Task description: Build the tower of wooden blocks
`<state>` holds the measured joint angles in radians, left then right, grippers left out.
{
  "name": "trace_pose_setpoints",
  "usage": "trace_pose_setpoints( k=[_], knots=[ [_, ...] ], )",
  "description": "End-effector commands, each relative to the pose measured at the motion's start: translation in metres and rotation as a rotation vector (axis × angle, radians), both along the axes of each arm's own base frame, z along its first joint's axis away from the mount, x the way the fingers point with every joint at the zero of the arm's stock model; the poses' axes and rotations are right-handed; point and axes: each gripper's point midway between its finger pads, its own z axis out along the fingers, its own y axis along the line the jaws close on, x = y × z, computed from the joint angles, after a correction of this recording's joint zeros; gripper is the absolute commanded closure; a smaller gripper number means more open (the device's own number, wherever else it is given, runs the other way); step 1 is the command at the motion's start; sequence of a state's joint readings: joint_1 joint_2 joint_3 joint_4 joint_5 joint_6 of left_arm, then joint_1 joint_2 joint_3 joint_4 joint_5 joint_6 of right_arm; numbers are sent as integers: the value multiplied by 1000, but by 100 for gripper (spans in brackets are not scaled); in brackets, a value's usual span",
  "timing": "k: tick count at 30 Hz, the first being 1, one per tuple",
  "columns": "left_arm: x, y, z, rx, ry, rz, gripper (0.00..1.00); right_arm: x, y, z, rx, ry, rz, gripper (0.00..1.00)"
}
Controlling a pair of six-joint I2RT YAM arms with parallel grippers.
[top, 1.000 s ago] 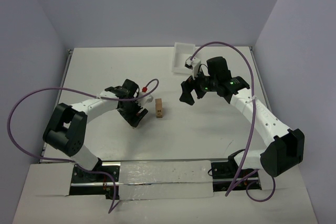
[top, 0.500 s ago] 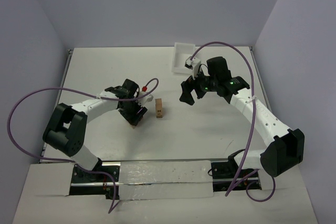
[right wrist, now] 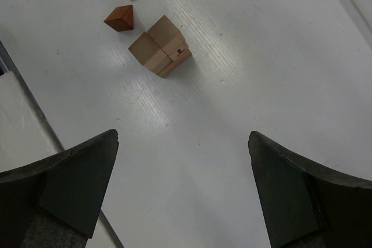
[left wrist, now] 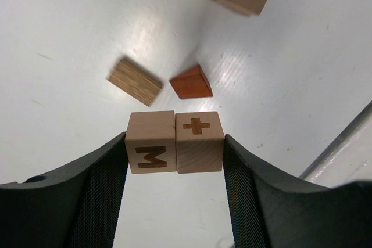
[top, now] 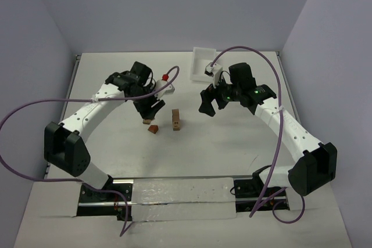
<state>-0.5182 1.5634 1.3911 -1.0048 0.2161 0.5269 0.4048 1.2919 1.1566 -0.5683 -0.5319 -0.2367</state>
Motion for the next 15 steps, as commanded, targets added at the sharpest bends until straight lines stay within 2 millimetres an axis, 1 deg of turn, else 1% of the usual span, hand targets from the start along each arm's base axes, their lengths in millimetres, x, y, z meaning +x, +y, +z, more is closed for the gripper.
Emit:
trace_pose_setpoints(
  k=[1,2,3,4,6,7,10,11,13,15],
  knots=[
    [6,-21,31,-39,23,-137,70,8,-6,17,5,-43,-10,0],
    [14,-30,44,-70,-2,-149,71,11,-11,20,5,-44,-25,0],
    [21,-37,50,-81,-5,-156,71,13,-15,21,2,-36,-32,0],
    [22,-41,52,-88,-2,-164,72,15,-19,21,-1,-34,-42,0],
    [28,-56,56,-97,-5,-189,74,22,-36,21,2,-12,-88,0],
    [31,-59,57,-99,-11,-192,74,22,-37,22,4,-6,-88,0],
    [29,-77,52,-86,-13,-246,77,32,-64,21,3,20,-166,0],
    [29,-80,49,-77,-13,-256,77,35,-74,20,2,31,-193,0],
    [28,-82,46,-69,-10,-266,77,36,-82,20,1,41,-214,0],
    [21,-87,39,-50,7,-308,76,42,-102,20,-3,62,-273,0]
  ],
)
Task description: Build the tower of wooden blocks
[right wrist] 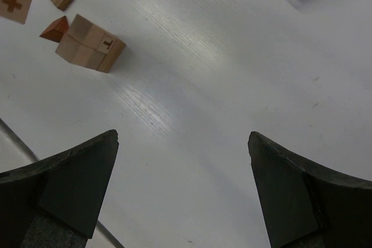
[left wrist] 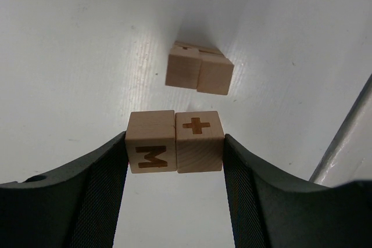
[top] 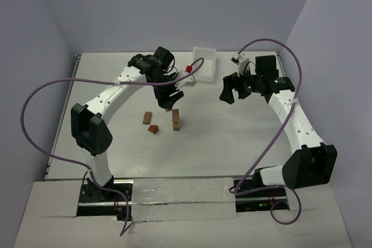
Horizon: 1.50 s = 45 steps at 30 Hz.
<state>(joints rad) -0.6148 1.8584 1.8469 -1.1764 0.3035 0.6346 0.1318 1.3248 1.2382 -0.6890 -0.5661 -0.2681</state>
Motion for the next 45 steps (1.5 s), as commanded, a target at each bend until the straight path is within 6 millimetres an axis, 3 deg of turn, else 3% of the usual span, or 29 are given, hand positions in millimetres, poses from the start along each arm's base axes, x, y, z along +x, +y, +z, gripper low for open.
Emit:
trace_pose_setpoints(
  k=[1,5,9,31,45],
  knots=[
    [-14,-12,7,2,4,-97,76,5,-26,9,5,35,-58,0],
    [-21,-18,3,3,23,-139,75,12,-62,11,33,66,-158,0],
    [-26,-23,-7,31,37,-163,75,14,-83,12,39,76,-219,0],
    [-14,-37,-33,111,40,-193,68,15,-82,18,56,63,-217,0],
    [-13,-38,-40,148,45,-192,65,14,-81,19,62,63,-212,0]
  ],
)
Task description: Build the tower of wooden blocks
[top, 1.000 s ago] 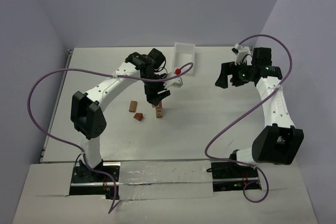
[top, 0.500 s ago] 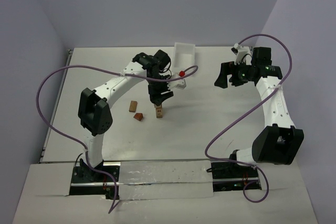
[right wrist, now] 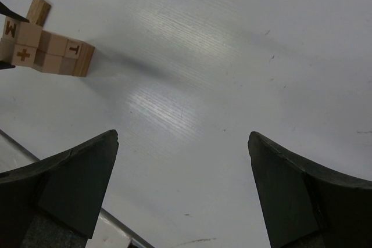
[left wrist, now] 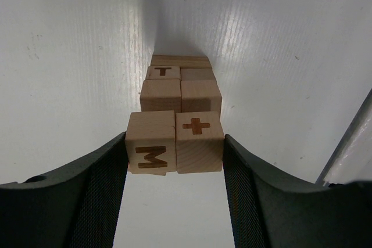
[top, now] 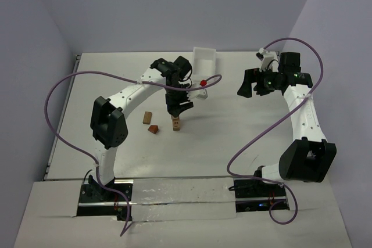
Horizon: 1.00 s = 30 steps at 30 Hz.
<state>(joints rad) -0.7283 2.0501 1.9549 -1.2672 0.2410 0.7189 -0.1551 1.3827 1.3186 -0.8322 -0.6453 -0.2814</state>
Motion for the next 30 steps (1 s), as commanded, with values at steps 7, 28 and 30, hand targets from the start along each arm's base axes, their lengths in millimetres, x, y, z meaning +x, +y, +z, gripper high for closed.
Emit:
trace_pose_setpoints(
  k=[7,28,30],
  knots=[
    [2,-10,7,-14,-21,-22,61,3,3,18,9,-47,15,0],
    [1,-12,3,-13,-24,-22,43,4,4,16,13,-39,21,0],
    [1,-12,3,-13,-26,-22,40,3,4,16,14,-39,22,0]
  ],
)
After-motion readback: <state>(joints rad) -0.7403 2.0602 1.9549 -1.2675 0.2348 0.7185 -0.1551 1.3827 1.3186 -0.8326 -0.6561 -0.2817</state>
